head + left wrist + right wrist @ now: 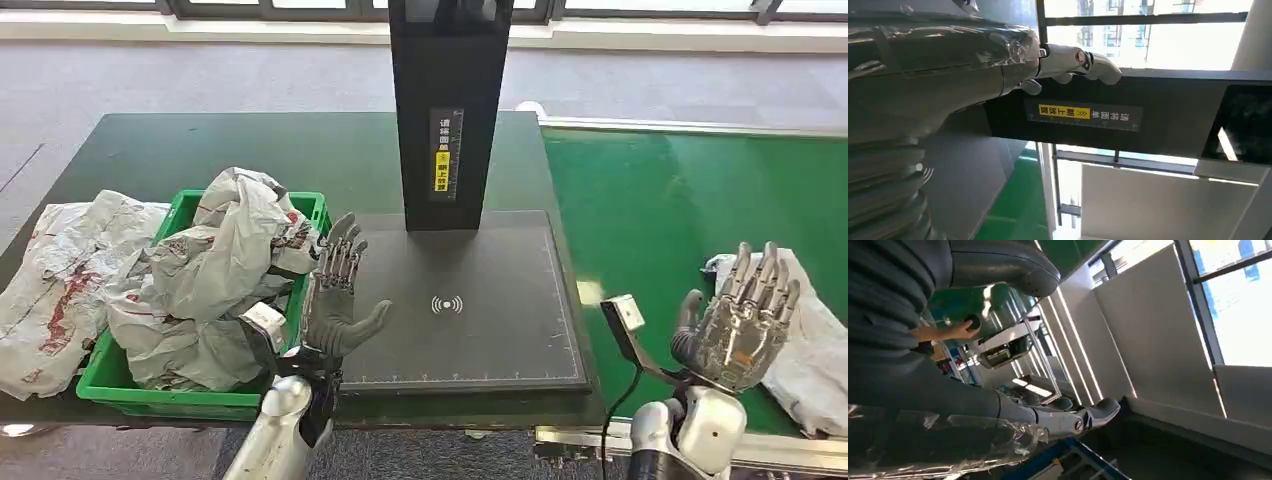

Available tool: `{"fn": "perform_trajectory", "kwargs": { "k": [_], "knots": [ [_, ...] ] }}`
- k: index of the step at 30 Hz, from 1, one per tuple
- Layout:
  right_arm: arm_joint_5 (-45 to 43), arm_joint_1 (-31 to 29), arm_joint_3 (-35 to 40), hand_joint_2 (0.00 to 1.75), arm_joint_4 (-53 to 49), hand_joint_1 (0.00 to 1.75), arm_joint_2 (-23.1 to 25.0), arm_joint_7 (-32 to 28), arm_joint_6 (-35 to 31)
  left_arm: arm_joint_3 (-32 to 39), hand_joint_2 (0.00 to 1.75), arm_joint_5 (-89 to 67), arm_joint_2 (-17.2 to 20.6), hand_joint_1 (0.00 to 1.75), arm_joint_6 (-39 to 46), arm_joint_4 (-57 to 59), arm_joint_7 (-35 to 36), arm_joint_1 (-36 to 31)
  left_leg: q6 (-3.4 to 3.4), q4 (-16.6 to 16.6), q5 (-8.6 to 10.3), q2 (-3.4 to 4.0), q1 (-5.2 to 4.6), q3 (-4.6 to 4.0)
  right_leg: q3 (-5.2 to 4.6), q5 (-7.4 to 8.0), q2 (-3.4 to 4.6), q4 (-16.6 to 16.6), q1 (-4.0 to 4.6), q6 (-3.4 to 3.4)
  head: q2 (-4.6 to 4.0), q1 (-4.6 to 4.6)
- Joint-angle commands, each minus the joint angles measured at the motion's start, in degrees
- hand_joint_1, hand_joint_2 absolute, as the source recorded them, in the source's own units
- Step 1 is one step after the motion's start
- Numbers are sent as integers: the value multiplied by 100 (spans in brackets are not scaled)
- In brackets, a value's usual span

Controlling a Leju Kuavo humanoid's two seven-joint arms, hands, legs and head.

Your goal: Moved the parcel from conveyor to table for the left to box.

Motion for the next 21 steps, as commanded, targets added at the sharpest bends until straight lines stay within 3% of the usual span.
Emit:
{"fn": "perform_trajectory", "kwargs": {
  "k": [1,3,4,6,7,11,12,14,15,16,21],
  "knots": [
    [274,-600,334,175,1298,0,-1501,1822,4,274,175,-67,-282,0,65,-166,22,463,9,-10,-4,3,-3,25,28,0,3,-18,-3,5,-2,0],
    [274,-599,1042,175,1738,0,-1901,2764,4,263,175,-126,-282,0,111,-214,22,505,13,-10,-6,3,-3,28,35,1,1,-24,-4,8,-2,0],
    [146,-694,755,175,1767,0,-1728,2531,4,259,175,-114,-282,0,134,-240,22,520,13,-7,-5,13,-2,21,27,5,10,-20,-3,6,-2,0],
    [-90,-913,-440,175,1847,0,-1333,1377,4,253,175,-90,-282,0,126,-224,22,519,13,-9,-7,11,-10,22,30,3,10,-16,-10,5,0,0],
    [182,-971,-492,175,2273,0,-1421,1725,4,274,175,-127,-282,0,187,-188,22,473,14,-13,-7,-2,-10,27,41,0,-3,-20,-9,5,-2,2],
    [166,-1204,-709,175,3070,0,-1583,1856,4,302,175,-145,-282,0,210,-287,22,578,12,-8,-7,5,-7,25,26,3,4,-16,-6,3,-2,0],
    [243,-1405,-841,175,3790,0,-1778,2242,4,331,175,-134,-282,0,247,-267,22,573,12,-15,-10,13,-8,41,38,2,13,-22,-5,2,-2,0],
    [217,-1625,-1147,175,4692,0,-1989,2256,4,388,175,-151,-282,0,162,-249,22,608,17,-16,-5,-16,-8,34,47,0,-21,-26,-3,7,0,0],
    [274,-1691,-1628,175,4827,0,-2242,1804,168,372,175,-124,-271,0,152,-232,22,591,21,-28,-1,-22,-8,48,64,1,-31,-42,-4,8,-2,0],
    [274,-1614,-1350,175,4785,0,-2011,2164,4,386,175,-139,-282,0,122,-210,22,577,22,-17,-2,-34,-5,34,56,-4,-46,-30,-1,9,-2,0],
    [274,-1572,-1395,175,4775,0,-1956,2166,4,325,175,-189,-282,0,337,-190,22,562,24,-18,-10,-15,-8,37,57,-8,-28,-28,-7,6,-2,0]
  ]
}}
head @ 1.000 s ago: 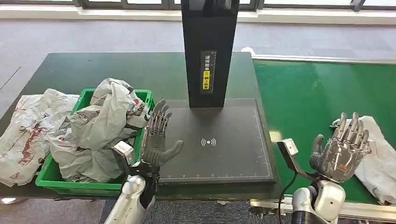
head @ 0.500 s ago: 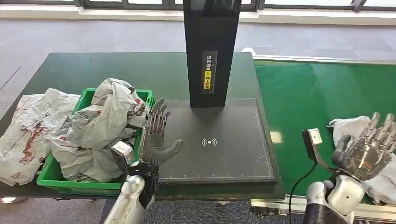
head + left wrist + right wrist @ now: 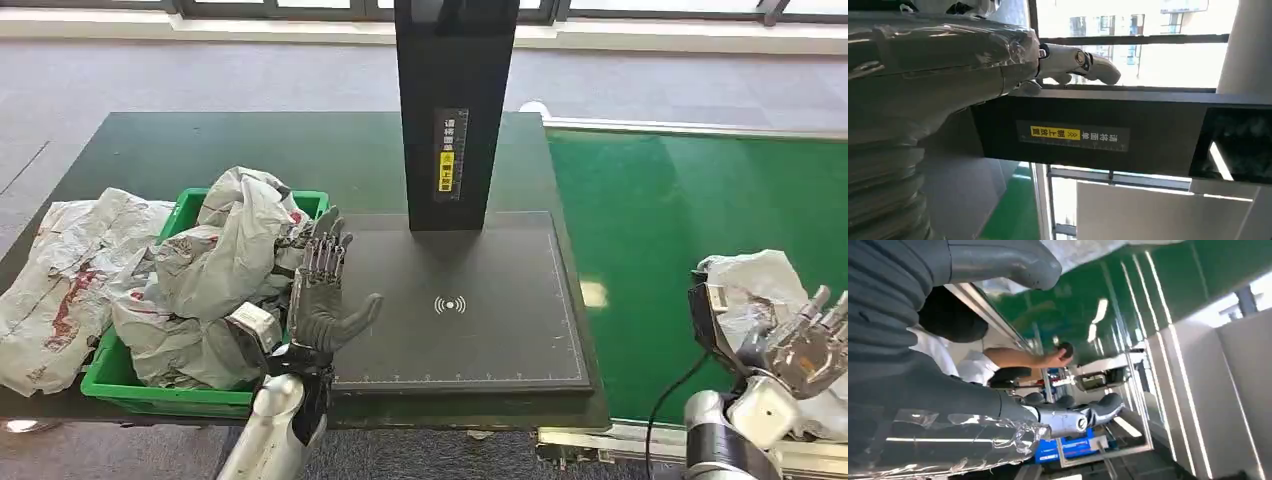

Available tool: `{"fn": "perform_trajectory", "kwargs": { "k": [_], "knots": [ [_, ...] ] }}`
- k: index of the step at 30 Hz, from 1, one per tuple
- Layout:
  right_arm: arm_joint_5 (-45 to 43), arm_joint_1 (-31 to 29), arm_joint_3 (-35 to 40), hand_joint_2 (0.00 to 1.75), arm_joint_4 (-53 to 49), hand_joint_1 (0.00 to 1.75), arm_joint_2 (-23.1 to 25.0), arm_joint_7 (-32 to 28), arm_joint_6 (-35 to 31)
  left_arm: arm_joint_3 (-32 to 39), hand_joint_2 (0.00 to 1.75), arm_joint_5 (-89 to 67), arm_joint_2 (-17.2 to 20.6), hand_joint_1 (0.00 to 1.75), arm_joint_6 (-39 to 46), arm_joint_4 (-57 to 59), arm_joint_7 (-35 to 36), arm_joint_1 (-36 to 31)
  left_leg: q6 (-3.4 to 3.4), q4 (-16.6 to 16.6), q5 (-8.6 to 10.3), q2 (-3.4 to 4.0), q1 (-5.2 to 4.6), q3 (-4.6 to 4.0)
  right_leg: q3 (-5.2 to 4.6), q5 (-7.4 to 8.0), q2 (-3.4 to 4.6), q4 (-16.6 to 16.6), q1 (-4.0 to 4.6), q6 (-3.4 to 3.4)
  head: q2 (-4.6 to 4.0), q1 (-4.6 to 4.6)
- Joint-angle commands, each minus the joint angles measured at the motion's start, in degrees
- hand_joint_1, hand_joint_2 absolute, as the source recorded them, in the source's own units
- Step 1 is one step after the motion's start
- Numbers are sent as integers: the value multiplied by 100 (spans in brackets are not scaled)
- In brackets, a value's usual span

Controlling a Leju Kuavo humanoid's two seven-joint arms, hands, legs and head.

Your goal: Moved the parcel from conveyor to table for the left to box.

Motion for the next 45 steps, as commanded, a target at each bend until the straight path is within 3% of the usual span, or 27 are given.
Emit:
{"fn": "perform_trajectory", "kwargs": {
  "k": [1,2,7,19,24,29,45],
  "knots": [
    [176,-411,-660,175,1524,0,-162,68,-39,183,175,-69,-282,0,173,74,22,490,6,-20,-21,29,3,57,53,-8,30,-29,5,-2,0,0],
    [176,-471,-642,175,1682,0,-187,150,-39,181,175,-79,-282,0,236,39,22,515,2,-10,-10,23,-4,28,17,-3,24,-10,-3,-1,0,0],
    [-66,-681,-820,175,2497,0,-357,43,206,132,175,-119,-282,0,265,32,22,540,6,-19,-24,37,1,61,50,-8,40,-25,2,-2,0,0],
    [95,-535,-901,175,2576,0,-338,21,1131,46,175,-102,-282,0,302,19,22,558,4,-11,-14,20,-1,34,26,-8,23,-15,-1,2,2,0],
    [95,-535,-901,175,2576,0,-338,21,1131,46,175,-102,-282,0,302,19,22,558,5,-10,-16,22,-2,35,26,-8,26,-14,-1,3,0,0],
    [48,-541,-933,175,2615,0,-288,-192,1717,-19,175,-110,-282,0,329,154,22,479,4,-8,-11,20,-1,27,19,-5,23,-11,-1,3,0,0],
    [62,-521,-929,175,2615,0,-300,-169,1743,-25,175,-123,-282,0,347,169,22,487,20,3,-3,19,-2,30,35,11,23,-23,-2,26,0,0]
  ]
}}
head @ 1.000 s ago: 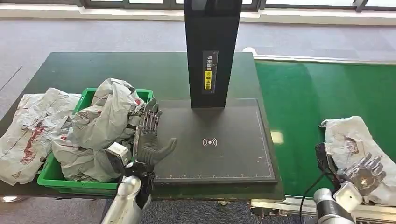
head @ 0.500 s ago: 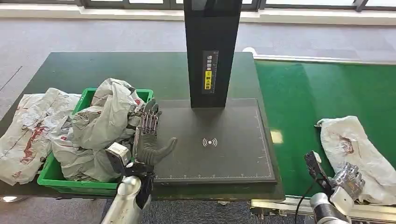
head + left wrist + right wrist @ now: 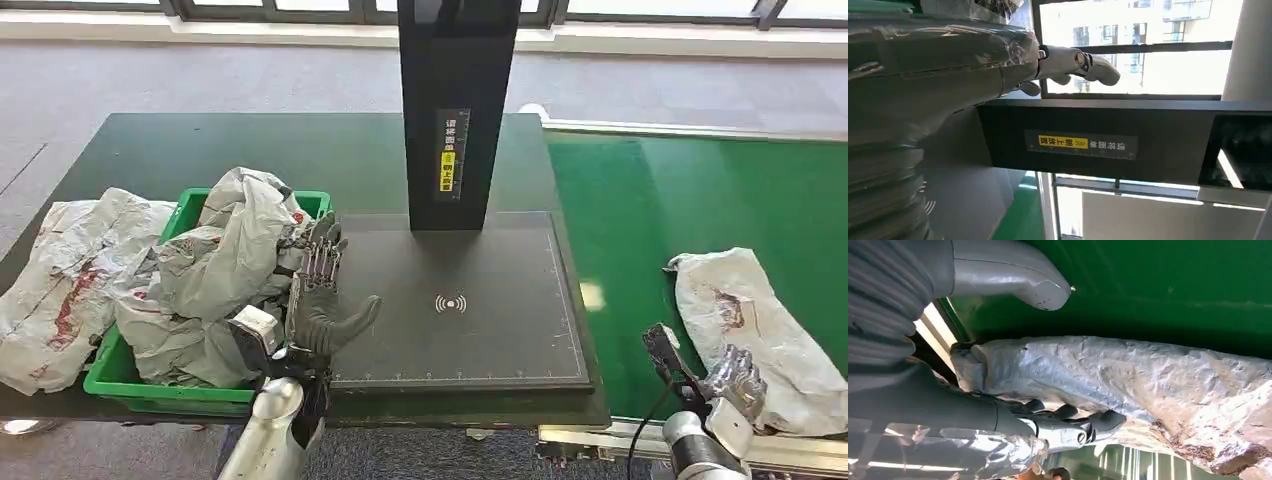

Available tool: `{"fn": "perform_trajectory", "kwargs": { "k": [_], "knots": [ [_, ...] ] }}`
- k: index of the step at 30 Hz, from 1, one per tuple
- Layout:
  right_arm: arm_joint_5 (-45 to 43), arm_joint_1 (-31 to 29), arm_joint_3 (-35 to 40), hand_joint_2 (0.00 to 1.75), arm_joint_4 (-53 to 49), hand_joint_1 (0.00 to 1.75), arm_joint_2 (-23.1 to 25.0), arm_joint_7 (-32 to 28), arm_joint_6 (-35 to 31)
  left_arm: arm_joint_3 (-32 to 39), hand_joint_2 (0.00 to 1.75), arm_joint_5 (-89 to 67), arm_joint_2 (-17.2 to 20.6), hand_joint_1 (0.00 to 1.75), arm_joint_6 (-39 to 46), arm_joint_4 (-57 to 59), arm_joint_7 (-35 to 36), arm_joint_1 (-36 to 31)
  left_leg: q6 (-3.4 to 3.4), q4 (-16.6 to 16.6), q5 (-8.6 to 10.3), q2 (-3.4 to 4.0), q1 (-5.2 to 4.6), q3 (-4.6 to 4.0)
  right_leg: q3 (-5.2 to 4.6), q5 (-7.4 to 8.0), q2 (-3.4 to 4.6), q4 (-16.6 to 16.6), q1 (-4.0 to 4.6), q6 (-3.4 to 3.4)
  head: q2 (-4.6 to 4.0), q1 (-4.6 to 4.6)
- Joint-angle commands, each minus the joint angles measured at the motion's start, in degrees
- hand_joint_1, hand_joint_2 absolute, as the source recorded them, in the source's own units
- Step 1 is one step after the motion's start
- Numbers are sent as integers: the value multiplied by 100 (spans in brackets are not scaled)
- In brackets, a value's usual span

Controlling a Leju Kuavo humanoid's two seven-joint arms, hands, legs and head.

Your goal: Moved the parcel from conveyor to table for the left to box.

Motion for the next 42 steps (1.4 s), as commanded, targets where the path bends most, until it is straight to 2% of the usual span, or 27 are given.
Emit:
{"fn": "perform_trajectory", "kwargs": {
  "k": [1,3,4,5,18,29,31,34,35,39,40,42],
  "knots": [
    [103,-117,-415,175,370,0,-15,32,51,-70,175,6,-282,0,49,124,22,432,4,-4,-5,6,-1,15,17,-1,6,-11,0,0,0,0],
    [105,-119,-421,175,362,0,-10,22,66,-46,175,18,-282,0,63,107,22,438,5,-5,-6,8,-1,18,20,-2,8,-13,0,1,0,0],
    [102,-107,-426,175,339,93,4,-13,36,-23,175,39,-282,0,49,86,22,456,6,-8,-8,10,-1,23,27,-2,10,-17,0,1,2,0],
    [102,-95,-433,175,313,175,20,-17,-39,-17,175,24,-282,0,48,98,22,455,5,-6,-6,8,-2,20,24,-2,7,-14,-1,1,2,0],
    [-91,79,-604,175,144,175,106,-391,-478,-95,175,224,-282,0,-64,341,22,361,3,-13,-11,-2,2,34,38,-9,-2,-23,4,-3,0,0],
    [-24,102,-510,175,137,175,152,-481,-318,-75,175,229,-282,0,-114,392,22,335,4,-11,-10,5,1,27,29,-10,5,-19,3,-1,2,0],
    [-15,98,-412,175,50,175,256,-710,-154,-71,175,160,-282,0,-114,441,22,287,8,-4,-10,1,1,14,17,-9,0,-11,2,-1,2,0],
    [181,64,-93,175,-126,175,468,-621,-95,-77,175,173,-282,0,-110,508,22,222,8,-8,-14,16,3,24,25,-6,16,-19,4,-2,2,0],
    [167,50,-3,175,-193,175,529,-710,-110,-77,175,162,-282,0,-88,491,22,225,7,-5,-12,18,1,19,19,-5,17,-14,2,-1,2,0],
    [-88,-26,405,175,-695,175,1022,-1695,-361,29,175,148,-282,0,-82,304,22,365,5,-5,-13,35,2,18,10,0,37,-10,2,-1,0,0],
    [-476,36,627,175,-1206,175,1349,-2079,-523,61,175,114,-282,0,-84,222,22,423,4,-2,-13,39,1,14,5,2,42,-8,2,-1,2,0],
    [-950,251,1119,175,-1967,175,1666,-2376,-536,85,175,133,-282,0,-112,135,22,474,2,-2,-16,58,2,15,0,3,58,-5,3,-3,0,0]
  ]
}}
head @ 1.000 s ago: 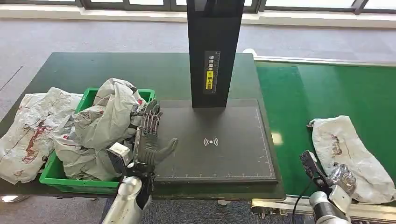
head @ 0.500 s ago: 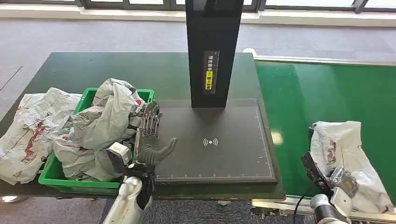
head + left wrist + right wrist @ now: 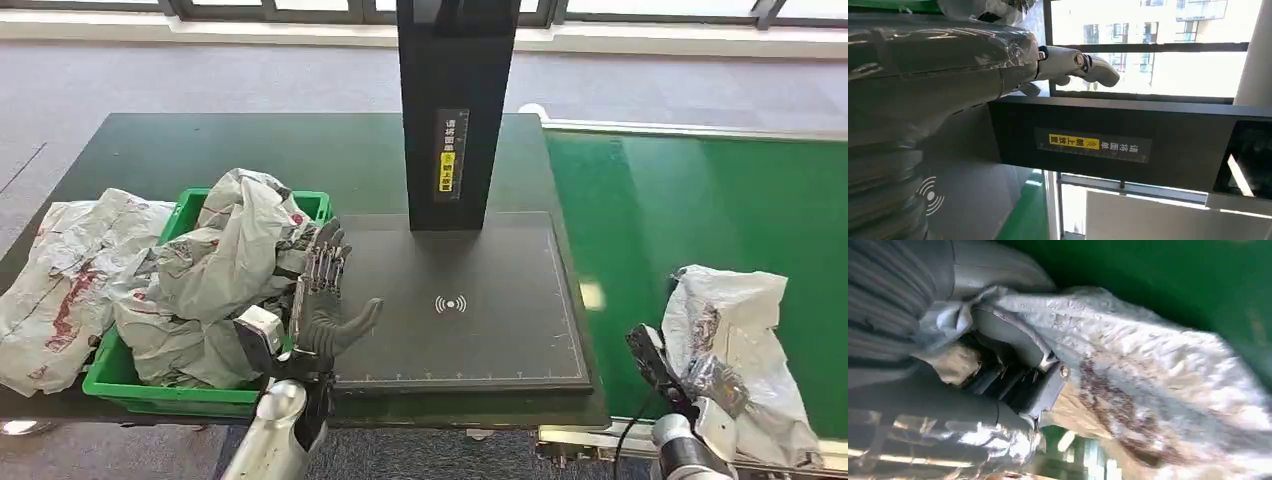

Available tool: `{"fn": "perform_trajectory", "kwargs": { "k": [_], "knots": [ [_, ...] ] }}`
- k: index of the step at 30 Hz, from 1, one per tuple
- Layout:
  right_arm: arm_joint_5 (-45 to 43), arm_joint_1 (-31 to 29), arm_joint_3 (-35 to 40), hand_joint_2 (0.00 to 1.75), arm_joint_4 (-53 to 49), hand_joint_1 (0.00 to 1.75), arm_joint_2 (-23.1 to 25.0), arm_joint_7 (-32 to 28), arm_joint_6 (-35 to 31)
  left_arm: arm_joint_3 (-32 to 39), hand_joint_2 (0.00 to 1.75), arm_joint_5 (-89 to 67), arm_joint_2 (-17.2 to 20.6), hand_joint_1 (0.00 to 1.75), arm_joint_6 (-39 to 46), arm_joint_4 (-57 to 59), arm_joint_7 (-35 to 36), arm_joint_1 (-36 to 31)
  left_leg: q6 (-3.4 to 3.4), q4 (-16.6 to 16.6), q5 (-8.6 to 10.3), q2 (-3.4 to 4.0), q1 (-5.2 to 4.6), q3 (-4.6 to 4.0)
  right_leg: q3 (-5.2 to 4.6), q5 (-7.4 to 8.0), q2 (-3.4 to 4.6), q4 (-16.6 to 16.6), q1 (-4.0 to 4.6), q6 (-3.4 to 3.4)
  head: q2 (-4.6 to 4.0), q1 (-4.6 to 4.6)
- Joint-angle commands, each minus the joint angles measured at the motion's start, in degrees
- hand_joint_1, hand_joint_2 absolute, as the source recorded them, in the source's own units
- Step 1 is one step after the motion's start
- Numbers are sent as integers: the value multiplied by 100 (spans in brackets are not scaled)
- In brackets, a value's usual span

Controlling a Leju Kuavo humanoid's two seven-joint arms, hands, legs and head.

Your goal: Moved the parcel from conveyor to table for the left to box.

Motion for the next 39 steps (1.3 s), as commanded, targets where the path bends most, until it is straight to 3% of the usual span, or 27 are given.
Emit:
{"fn": "perform_trajectory", "kwargs": {
  "k": [1,5,7,15,25,26,27,28,35,38,39],
  "knots": [
    [-1213,325,1524,175,-2283,175,1499,-1482,-274,103,175,-33,-282,0,-13,-120,22,512,-5,-8,-15,65,0,20,-3,4,65,-3,1,-9,2,0],
    [-2059,1025,2723,175,-3969,175,1860,-1773,-125,174,175,-50,-282,0,-72,-117,22,478,-11,-14,-2,27,-3,14,-7,-4,30,4,0,-9,0,0],
    [-2222,1227,3150,175,-4350,175,1869,-1757,-174,203,175,-77,-282,0,-96,-89,22,461,-14,-18,-10,29,1,29,6,-15,32,4,2,-16,0,0],
    [-2249,1248,3331,175,-4297,175,1815,-1725,-101,224,175,-95,-282,0,-133,-70,22,443,-14,-20,-6,13,4,21,4,-17,18,3,2,-19,2,0],
    [-3061,1214,4031,175,-4286,175,1720,-1976,-490,231,175,-109,-282,0,-145,85,22,286,-15,-20,-5,16,2,18,1,-16,19,2,1,-20,0,0],
    [-2995,1193,4116,175,-4227,66,1709,-1918,-471,232,175,-107,-282,0,-143,91,22,276,-15,-17,-2,11,3,11,-5,-14,13,4,2,-19,0,0],
    [-2552,1121,4252,175,-3995,0,1669,-1501,-460,239,175,-117,-282,0,-138,85,22,266,-14,-20,-6,18,3,20,1,-15,21,1,2,-20,0,0],
    [-2114,1060,4324,175,-3801,0,1612,-1087,-411,246,175,-118,-282,0,-132,73,22,268,-15,-19,-2,16,4,15,-3,-12,19,2,3,-19,0,0],
    [-2114,1060,4324,175,-3801,0,1612,-1087,-411,246,175,-118,-282,0,-132,73,22,268,-13,-21,-3,11,5,18,2,-13,14,-1,4,-18,2,0],
    [-793,765,3996,175,-3044,0,1374,481,-997,252,175,-97,-282,0,-111,70,22,281,-13,-20,-1,12,6,17,2,-11,15,-3,4,-18,2,0],
    [-604,631,3714,0,-2679,0,1218,747,-1337,229,175,-81,-282,0,-86,80,22,278,-12,-24,-2,10,6,24,10,-12,14,-7,5,-17,2,0]
  ]
}}
